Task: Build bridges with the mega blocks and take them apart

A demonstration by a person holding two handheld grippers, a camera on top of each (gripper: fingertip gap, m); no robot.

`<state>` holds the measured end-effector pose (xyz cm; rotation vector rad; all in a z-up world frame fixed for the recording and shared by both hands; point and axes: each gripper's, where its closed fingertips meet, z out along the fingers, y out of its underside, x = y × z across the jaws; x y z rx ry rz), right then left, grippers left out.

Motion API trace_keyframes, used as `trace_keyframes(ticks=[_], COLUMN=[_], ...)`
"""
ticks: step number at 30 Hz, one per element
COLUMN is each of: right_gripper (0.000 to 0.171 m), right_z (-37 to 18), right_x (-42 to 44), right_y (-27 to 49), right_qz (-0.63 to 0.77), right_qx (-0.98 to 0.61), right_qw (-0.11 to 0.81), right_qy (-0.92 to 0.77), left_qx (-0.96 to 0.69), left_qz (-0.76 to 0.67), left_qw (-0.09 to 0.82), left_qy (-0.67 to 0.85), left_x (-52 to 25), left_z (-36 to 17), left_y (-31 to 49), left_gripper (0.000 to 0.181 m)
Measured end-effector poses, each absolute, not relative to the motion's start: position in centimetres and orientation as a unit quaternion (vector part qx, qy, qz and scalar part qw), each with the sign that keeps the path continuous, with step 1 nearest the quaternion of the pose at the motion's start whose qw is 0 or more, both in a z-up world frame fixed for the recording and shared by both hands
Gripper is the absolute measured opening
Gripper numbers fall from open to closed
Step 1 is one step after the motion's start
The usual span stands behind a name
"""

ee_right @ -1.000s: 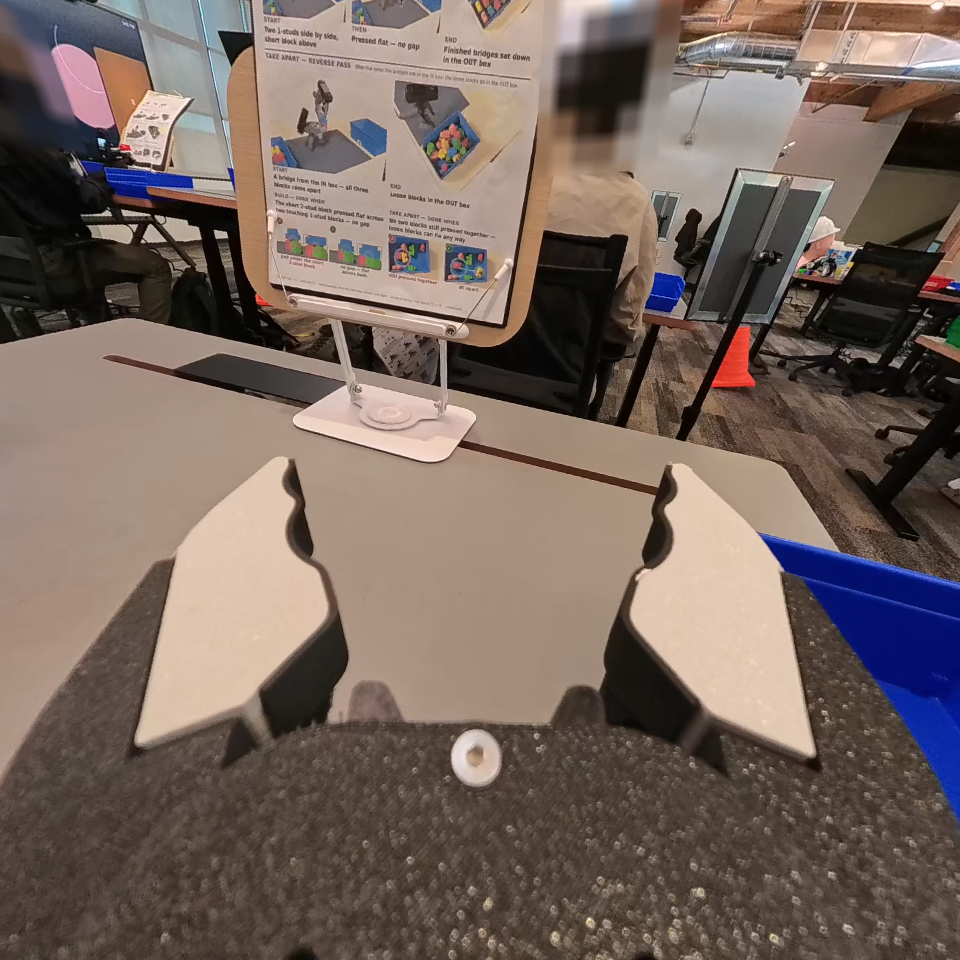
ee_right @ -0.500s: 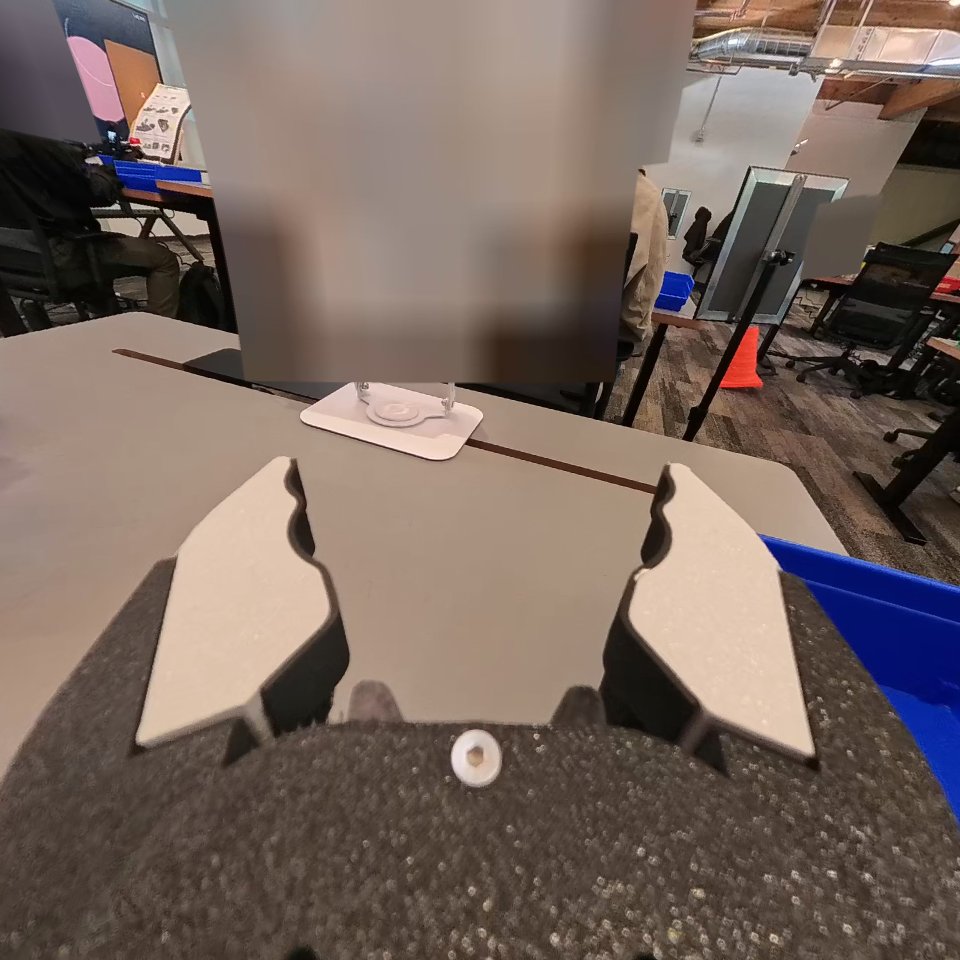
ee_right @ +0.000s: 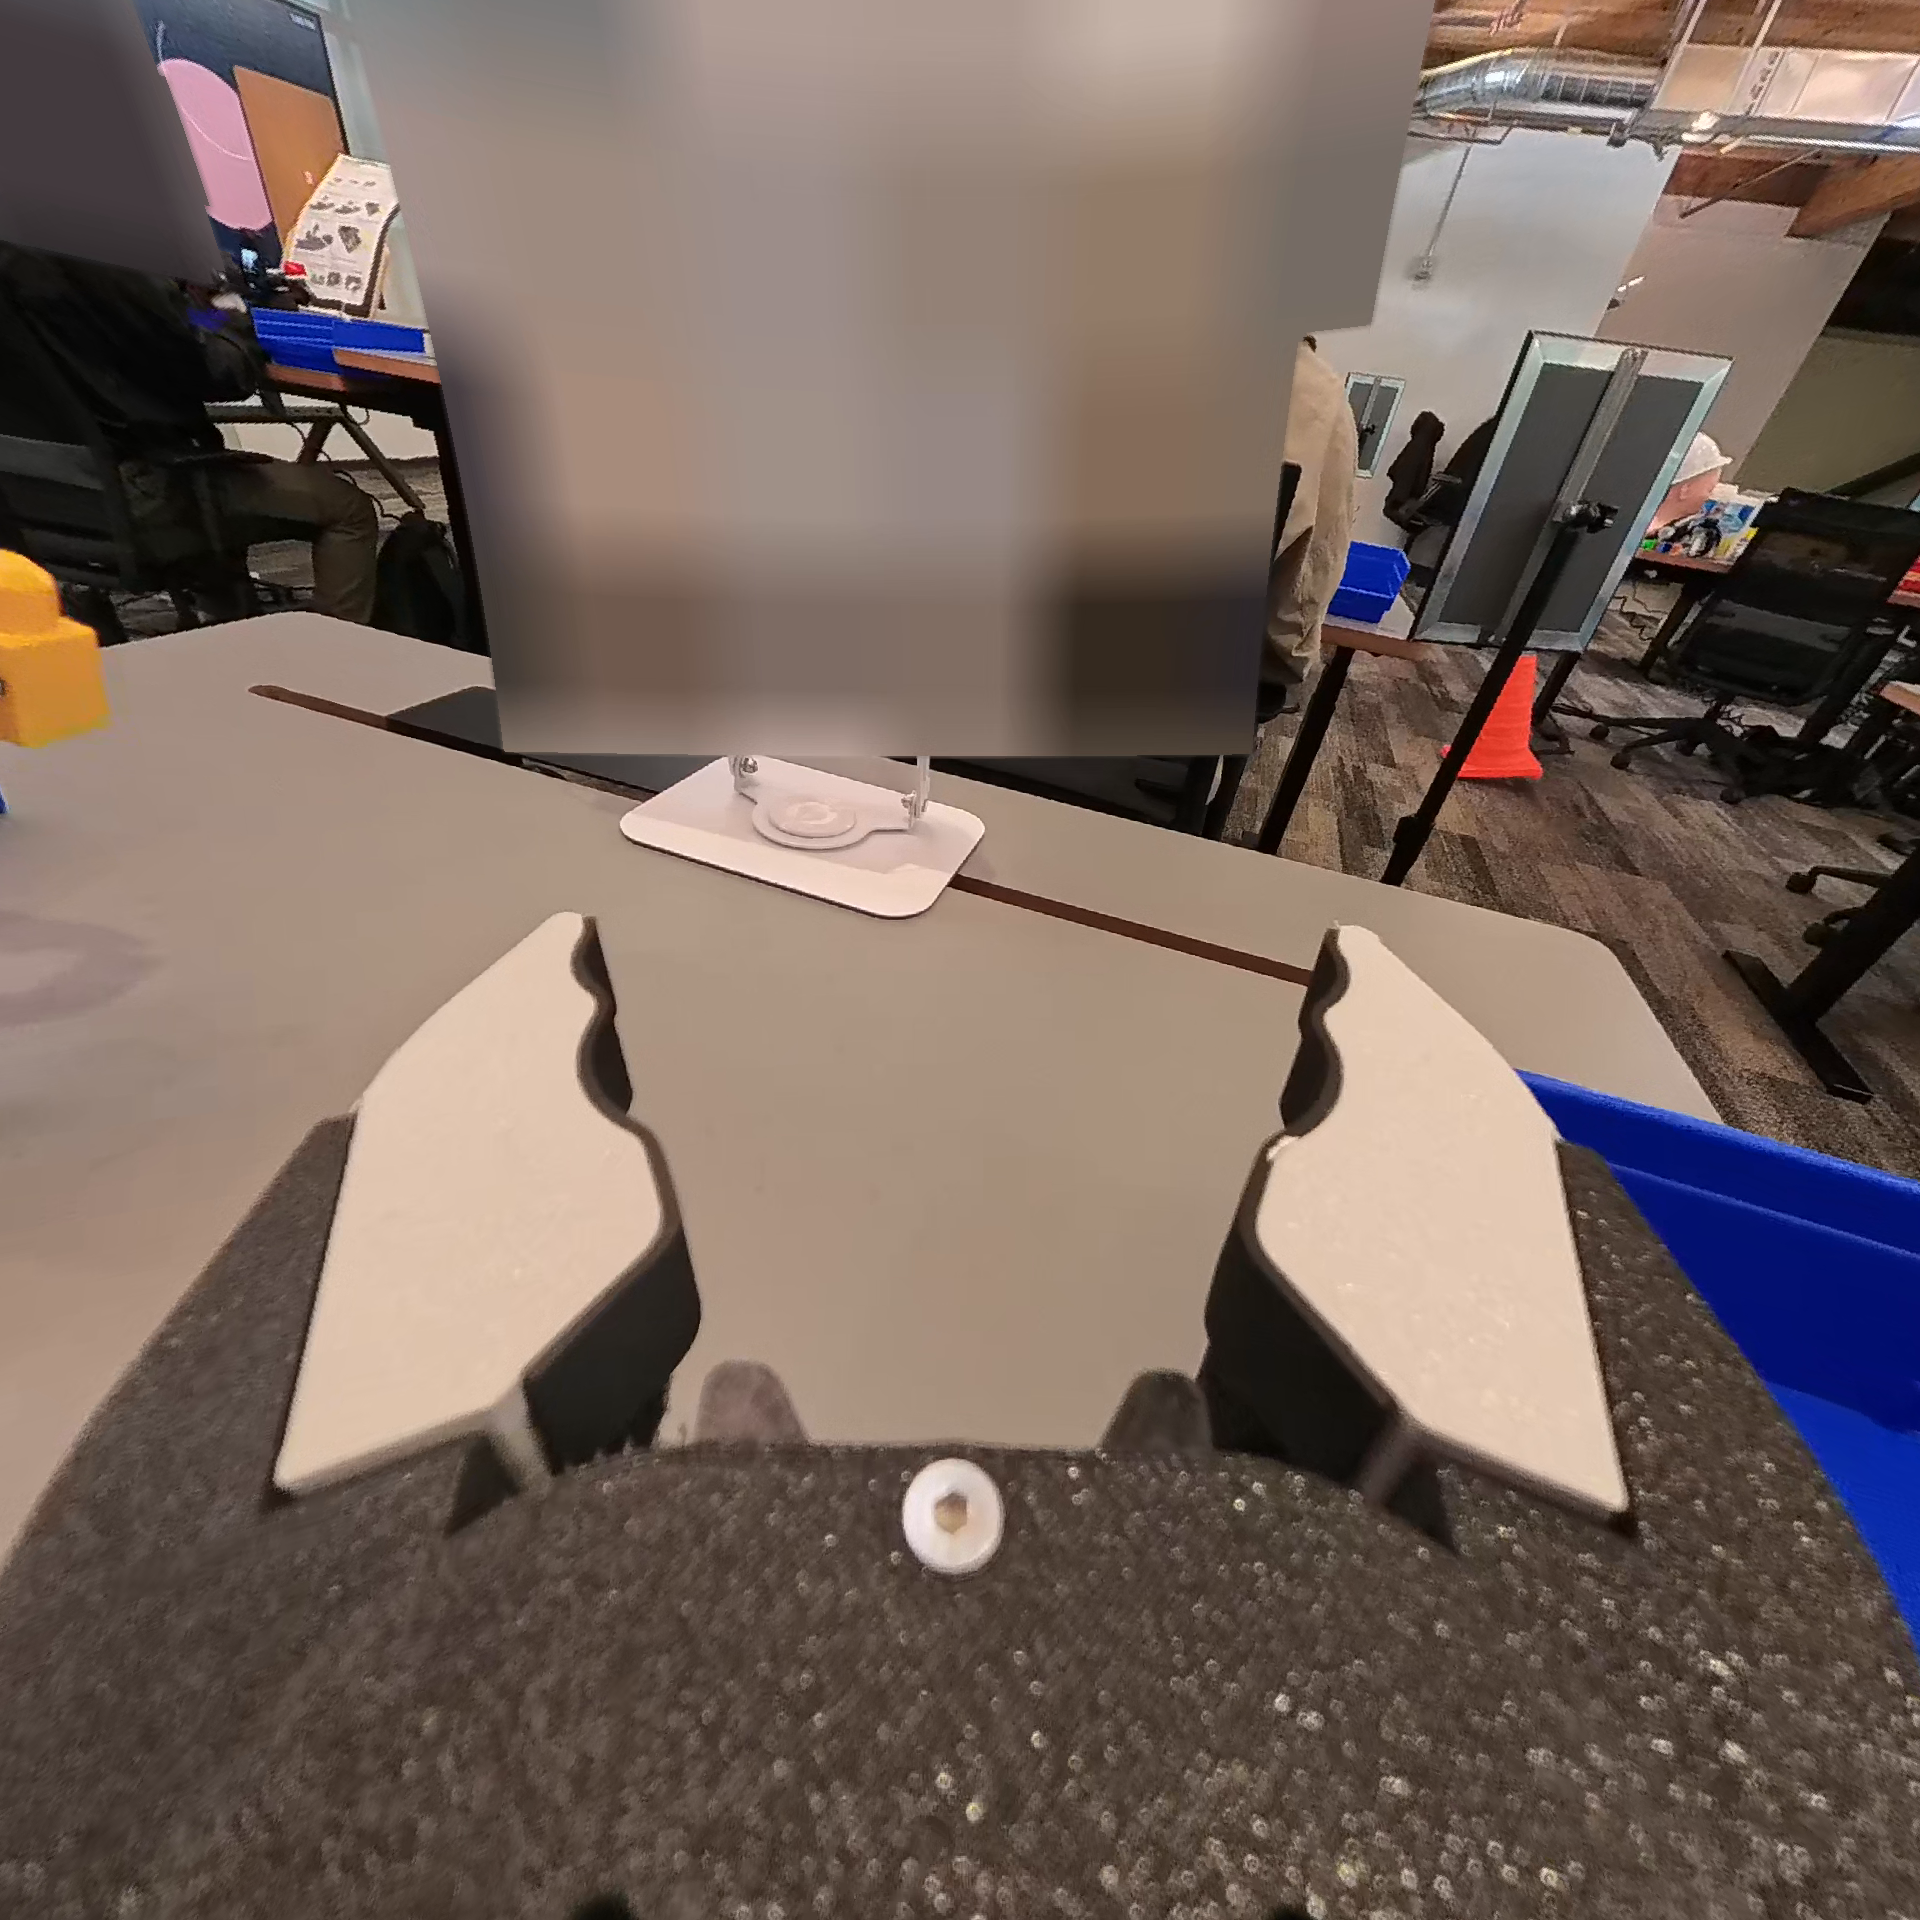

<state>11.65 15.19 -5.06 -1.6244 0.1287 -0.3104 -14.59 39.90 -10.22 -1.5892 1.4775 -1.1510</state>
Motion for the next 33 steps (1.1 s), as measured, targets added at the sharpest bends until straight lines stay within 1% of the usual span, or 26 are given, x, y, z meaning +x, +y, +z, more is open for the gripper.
trace_keyframes(ticks=[9,24,33], right_gripper=[0.123,0.123,0.123], right_z=[-5.1,-5.3,-5.7], right_x=[11.3,11.3,11.3], right_y=[15.5,15.4,15.6], right_qz=[-0.134,-0.132,-0.129], right_qx=[-0.723,-0.722,-0.725], right_qw=[0.676,0.676,0.675], right_qy=[0.054,0.055,0.055], left_qx=[-0.601,-0.615,-0.624], left_qz=[-0.464,-0.427,-0.399], left_qw=[0.338,0.328,0.294], left_qy=[0.556,0.576,0.604], left_x=[-13.3,-10.8,-9.9], left_z=[-11.1,-16.7,-19.7], left_y=[38.8,38.4,37.8], left_gripper=[0.039,0.040,0.040])
